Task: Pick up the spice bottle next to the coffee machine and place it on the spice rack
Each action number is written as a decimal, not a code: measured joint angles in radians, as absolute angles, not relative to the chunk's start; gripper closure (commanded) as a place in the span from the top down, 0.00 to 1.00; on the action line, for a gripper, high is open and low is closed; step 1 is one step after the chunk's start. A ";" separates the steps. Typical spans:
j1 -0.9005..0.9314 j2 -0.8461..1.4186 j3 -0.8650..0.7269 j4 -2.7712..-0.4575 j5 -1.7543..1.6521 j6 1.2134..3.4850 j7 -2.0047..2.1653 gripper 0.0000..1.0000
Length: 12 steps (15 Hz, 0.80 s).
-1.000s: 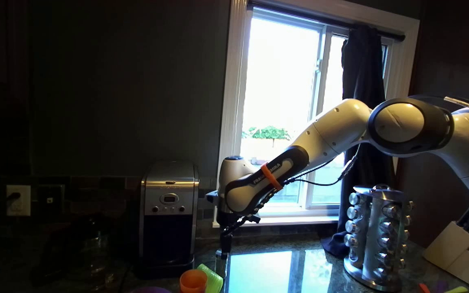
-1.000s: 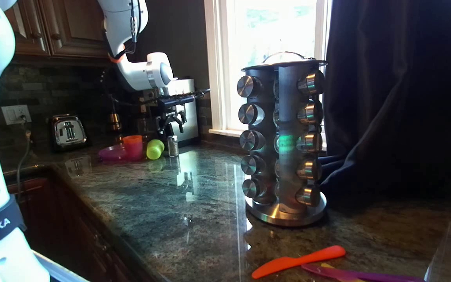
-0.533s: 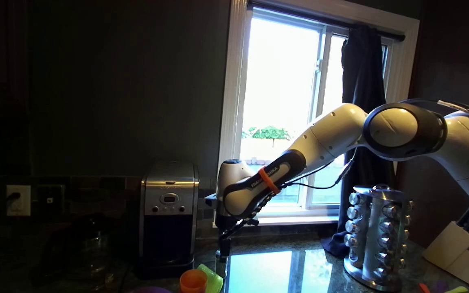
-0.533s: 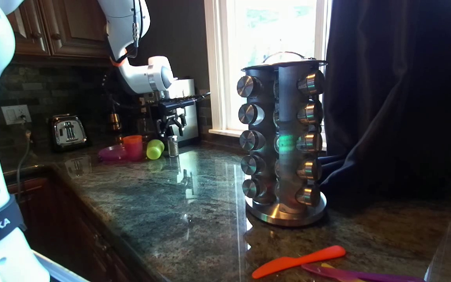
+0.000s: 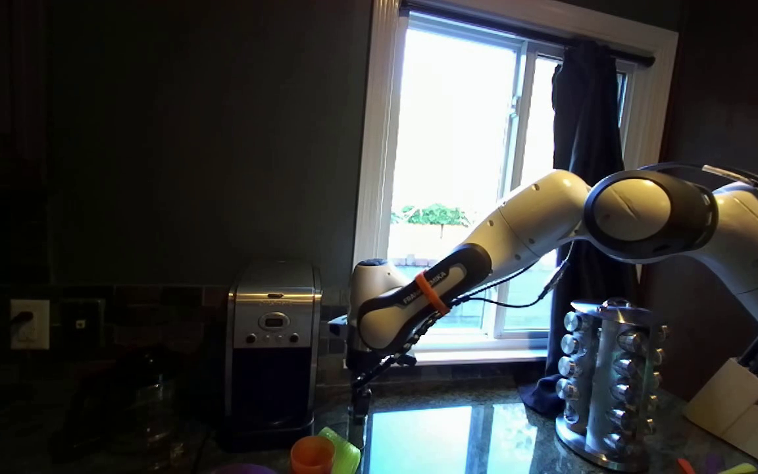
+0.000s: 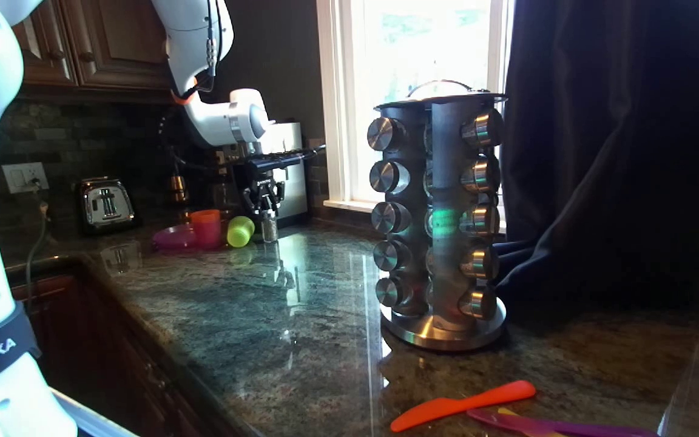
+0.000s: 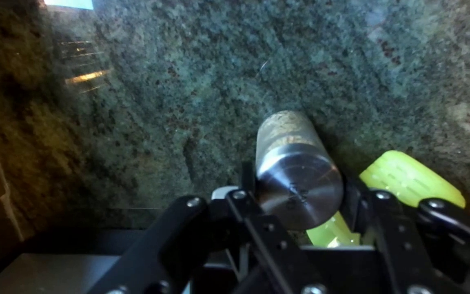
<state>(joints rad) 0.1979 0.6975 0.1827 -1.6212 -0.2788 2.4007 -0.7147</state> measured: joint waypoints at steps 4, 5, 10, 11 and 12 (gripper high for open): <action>0.198 0.684 0.182 -1.619 -0.280 2.340 -0.709 0.25; 0.201 0.673 0.176 -1.619 -0.287 2.312 -0.702 0.25; 0.238 0.612 0.118 -1.622 -0.443 2.153 -0.646 0.25; 0.248 0.605 0.108 -1.624 -0.480 2.112 -0.637 0.25; 0.257 0.600 0.102 -1.625 -0.515 2.069 -0.628 0.25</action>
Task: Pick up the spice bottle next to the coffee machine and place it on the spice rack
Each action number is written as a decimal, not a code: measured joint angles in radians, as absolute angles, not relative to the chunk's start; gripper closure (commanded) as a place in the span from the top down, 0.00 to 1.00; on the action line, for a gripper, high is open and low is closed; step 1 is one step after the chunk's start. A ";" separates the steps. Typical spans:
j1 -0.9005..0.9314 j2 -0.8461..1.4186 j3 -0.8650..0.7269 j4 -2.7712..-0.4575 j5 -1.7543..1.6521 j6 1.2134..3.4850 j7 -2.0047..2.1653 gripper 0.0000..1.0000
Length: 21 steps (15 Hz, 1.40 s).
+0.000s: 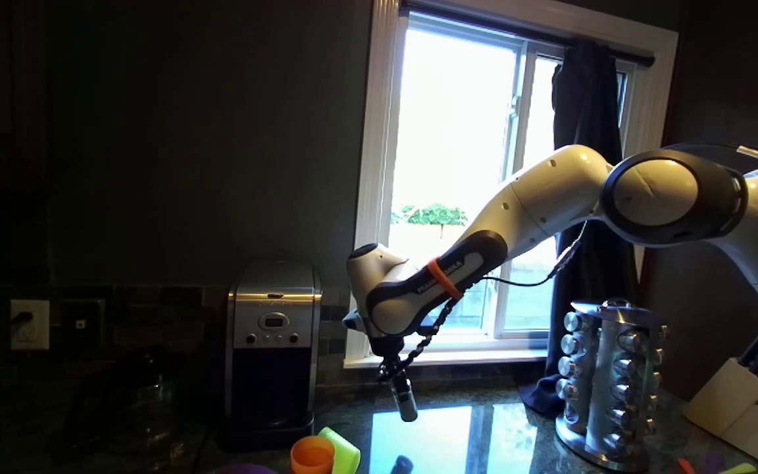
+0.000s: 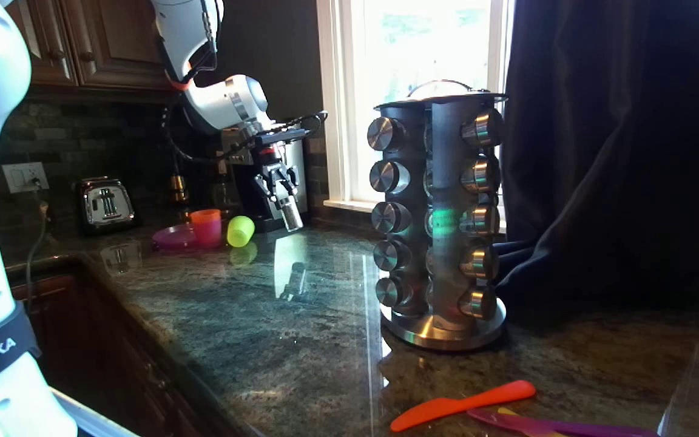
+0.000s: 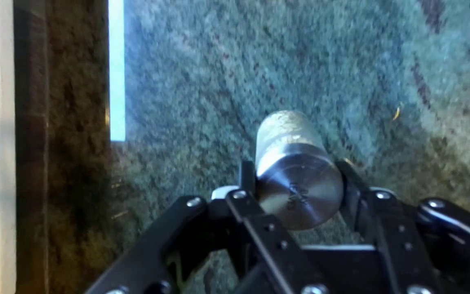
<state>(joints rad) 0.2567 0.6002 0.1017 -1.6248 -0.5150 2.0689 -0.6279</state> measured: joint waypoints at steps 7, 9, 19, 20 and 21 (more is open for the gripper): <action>0.306 0.602 0.096 -1.635 -0.727 1.770 -0.587 0.25; 0.308 0.607 0.099 -1.635 -0.767 1.706 -0.583 0.25; 0.282 0.655 0.099 -1.631 -0.820 1.609 -0.562 0.25; 0.280 0.654 0.102 -1.630 -0.820 1.609 -0.562 0.25; 0.278 0.655 0.103 -1.630 -0.825 1.609 -0.558 0.25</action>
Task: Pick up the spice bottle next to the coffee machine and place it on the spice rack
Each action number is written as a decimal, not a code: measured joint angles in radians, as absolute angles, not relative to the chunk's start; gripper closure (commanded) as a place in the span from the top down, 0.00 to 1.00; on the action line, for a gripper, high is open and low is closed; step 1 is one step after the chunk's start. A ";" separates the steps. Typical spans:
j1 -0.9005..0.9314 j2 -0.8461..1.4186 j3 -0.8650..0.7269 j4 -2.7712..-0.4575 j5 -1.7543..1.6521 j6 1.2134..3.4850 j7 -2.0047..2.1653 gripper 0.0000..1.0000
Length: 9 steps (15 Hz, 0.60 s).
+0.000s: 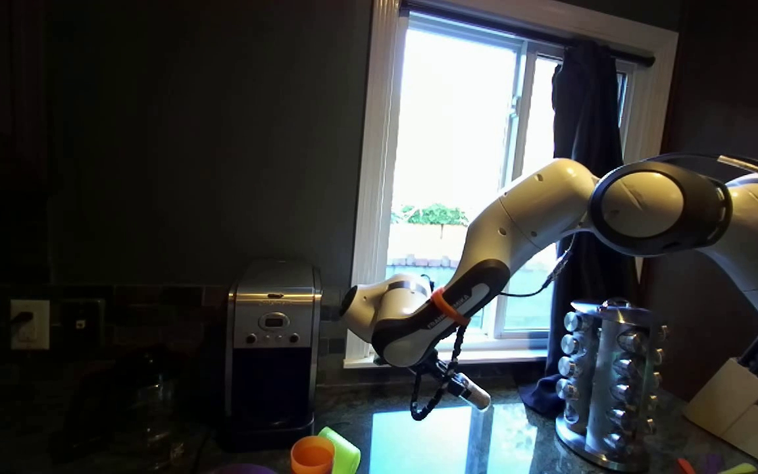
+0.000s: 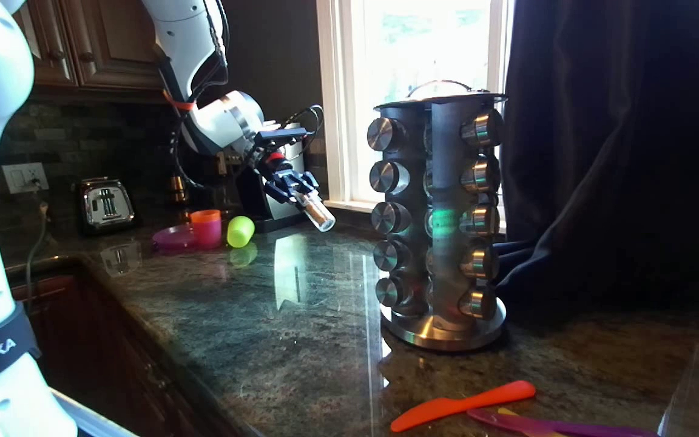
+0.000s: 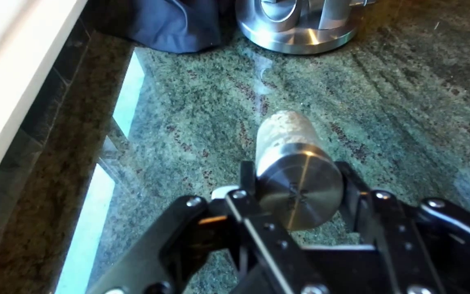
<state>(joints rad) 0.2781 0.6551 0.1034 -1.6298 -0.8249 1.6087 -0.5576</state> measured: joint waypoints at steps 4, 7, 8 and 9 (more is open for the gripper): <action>0.272 0.688 0.088 -1.620 -0.902 1.558 -0.507 0.25; 0.255 0.731 0.083 -1.602 -0.916 1.505 -0.490 0.25; 0.250 0.747 0.083 -1.593 -0.916 1.488 -0.489 0.25; 0.244 0.764 0.083 -1.583 -0.916 1.477 -0.489 0.25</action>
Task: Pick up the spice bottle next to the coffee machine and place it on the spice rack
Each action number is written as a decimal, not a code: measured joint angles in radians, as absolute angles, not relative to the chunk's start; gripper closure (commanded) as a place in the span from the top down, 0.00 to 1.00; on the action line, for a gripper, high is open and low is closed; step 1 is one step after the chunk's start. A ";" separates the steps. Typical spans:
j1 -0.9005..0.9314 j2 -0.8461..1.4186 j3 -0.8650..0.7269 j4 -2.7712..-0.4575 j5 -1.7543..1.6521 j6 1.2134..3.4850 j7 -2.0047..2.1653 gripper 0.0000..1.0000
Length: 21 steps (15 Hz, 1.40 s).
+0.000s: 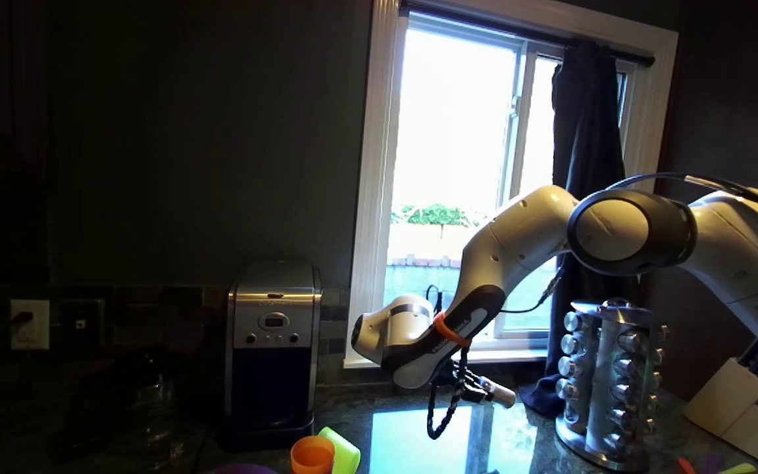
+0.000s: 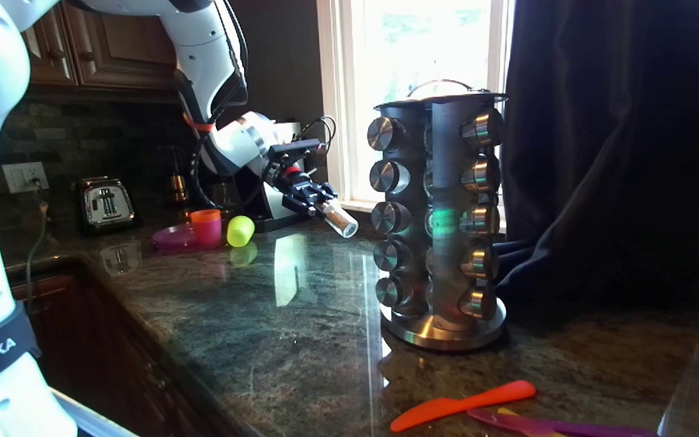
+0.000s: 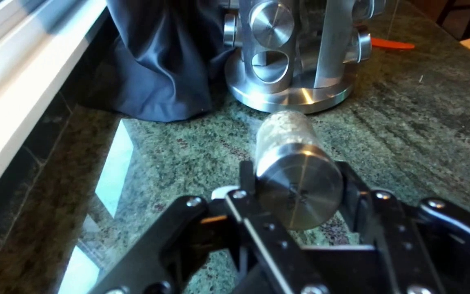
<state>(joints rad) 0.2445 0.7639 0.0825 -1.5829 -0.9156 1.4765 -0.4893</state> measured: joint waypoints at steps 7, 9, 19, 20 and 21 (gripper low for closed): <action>0.209 0.856 0.077 -1.514 -0.928 1.428 -0.490 0.25; 0.199 0.873 0.072 -1.502 -0.939 1.428 -0.491 0.25; 0.144 0.926 0.051 -1.473 -0.967 1.428 -0.499 0.25; 0.138 0.930 0.050 -1.472 -0.967 1.428 -0.500 0.25; 0.132 0.934 0.047 -1.471 -0.967 1.428 -0.500 0.25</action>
